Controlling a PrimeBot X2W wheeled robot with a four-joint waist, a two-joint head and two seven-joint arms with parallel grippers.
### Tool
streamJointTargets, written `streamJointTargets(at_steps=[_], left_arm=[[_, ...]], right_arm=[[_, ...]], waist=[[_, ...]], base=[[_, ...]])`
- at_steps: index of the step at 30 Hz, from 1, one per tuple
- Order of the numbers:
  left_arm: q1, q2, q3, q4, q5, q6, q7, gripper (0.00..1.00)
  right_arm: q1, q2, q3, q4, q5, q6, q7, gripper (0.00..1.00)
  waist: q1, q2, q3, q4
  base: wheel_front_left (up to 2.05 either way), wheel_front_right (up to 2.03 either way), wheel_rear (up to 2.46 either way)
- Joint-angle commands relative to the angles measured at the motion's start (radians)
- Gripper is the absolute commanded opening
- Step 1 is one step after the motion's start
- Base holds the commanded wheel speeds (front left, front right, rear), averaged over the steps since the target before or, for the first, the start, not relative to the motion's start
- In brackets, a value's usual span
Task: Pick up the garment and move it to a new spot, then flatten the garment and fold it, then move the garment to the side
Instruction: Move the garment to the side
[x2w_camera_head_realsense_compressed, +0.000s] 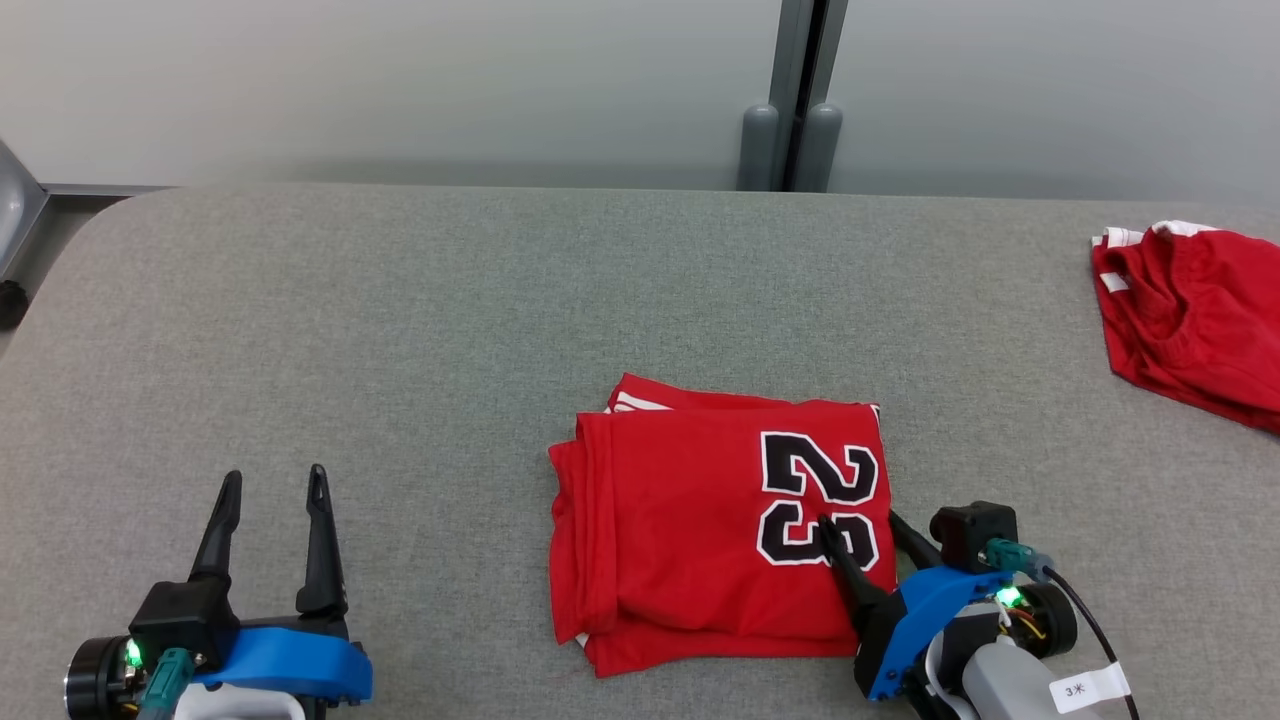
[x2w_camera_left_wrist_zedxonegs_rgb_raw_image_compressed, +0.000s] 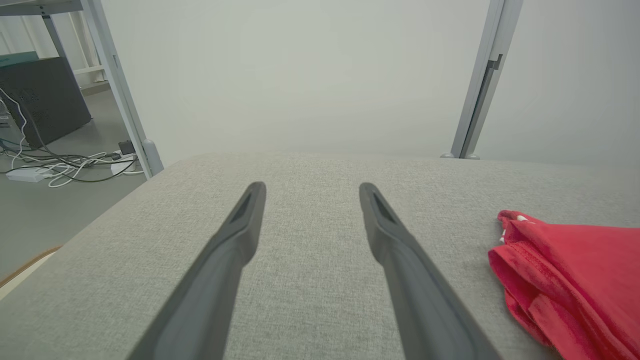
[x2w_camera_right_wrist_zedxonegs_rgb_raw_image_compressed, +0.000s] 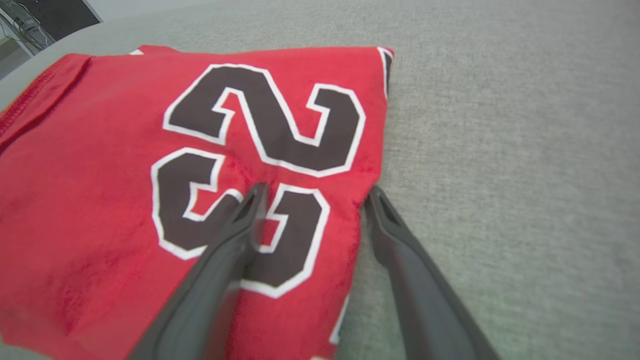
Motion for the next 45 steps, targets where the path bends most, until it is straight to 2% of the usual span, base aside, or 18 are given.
streamJointTargets(at_steps=[1, 6, 7, 8, 9, 14, 21, 28, 41, 45], left_arm=[[-0.020, -0.001, 0.001, -0.001, 0.003, -0.002, -0.005, 1.00], [-0.034, -0.005, 0.002, 0.005, 0.003, -0.009, -0.005, 1.00], [-0.036, -0.006, 0.002, 0.007, 0.003, -0.010, -0.005, 1.00], [-0.036, -0.007, 0.002, 0.009, 0.003, -0.010, -0.005, 1.00], [-0.035, -0.009, 0.003, 0.010, 0.003, -0.011, -0.005, 1.00], [-0.029, -0.013, 0.017, 0.007, -0.005, -0.014, -0.005, 1.00], [-0.066, -0.020, 0.014, -0.043, -0.008, -0.021, -0.005, 1.00], [-0.130, -0.028, 0.000, -0.115, -0.006, -0.028, -0.005, 1.00], [-0.206, 0.016, 0.036, -0.228, 0.026, -0.032, -0.004, 1.00], [-0.226, 0.033, 0.032, -0.267, 0.041, -0.033, -0.004, 1.00]], right_arm=[[-0.014, -0.001, 0.016, 0.007, 0.032, 0.000, -0.004, 1.00], [-0.047, -0.001, 0.088, 0.053, 0.111, 0.000, -0.019, 1.00], [-0.055, -0.001, 0.094, 0.065, 0.122, 0.000, -0.022, 0.65], [-0.065, -0.001, 0.099, 0.080, 0.131, 0.000, -0.023, 0.41], [-0.073, -0.001, 0.106, 0.092, 0.136, 0.000, -0.026, 0.00], [-0.134, -0.004, 0.079, 0.122, 0.078, 0.000, -0.046, 0.00], [-0.239, -0.081, 0.058, 0.025, -0.067, 0.000, -0.047, 0.00], [-0.419, -0.188, 0.088, -0.007, -0.129, 0.000, -0.047, 0.00], [-0.713, -0.386, 0.101, -0.005, -0.083, 0.000, -0.043, 0.00], [-0.770, -0.458, 0.107, 0.027, -0.042, 0.000, -0.030, 0.00]], waist=[[0.0000, -0.0001, 0.003, 0.001], [0.0000, -0.0001, 0.014, 0.003], [0.0000, -0.0001, 0.015, 0.003], [0.0000, -0.0001, 0.016, 0.004], [0.0000, -0.0001, 0.017, 0.005], [0.0000, -0.0001, 0.018, 0.002], [0.0000, -0.0001, 0.064, -0.015], [0.0000, -0.0001, 0.167, -0.046], [0.0000, -0.0001, 0.387, -0.255], [0.0000, -0.0001, 0.435, -0.298]], base=[[0.00, 0.00, 0.00], [0.00, 0.00, 0.00], [0.00, 0.00, 0.00], [0.00, 0.00, 0.00], [0.00, 0.00, 0.00], [0.00, 0.00, 0.00], [0.00, 0.00, 0.00], [0.00, 0.00, 0.00], [0.00, 0.00, 0.00], [0.00, 0.00, 0.00]])
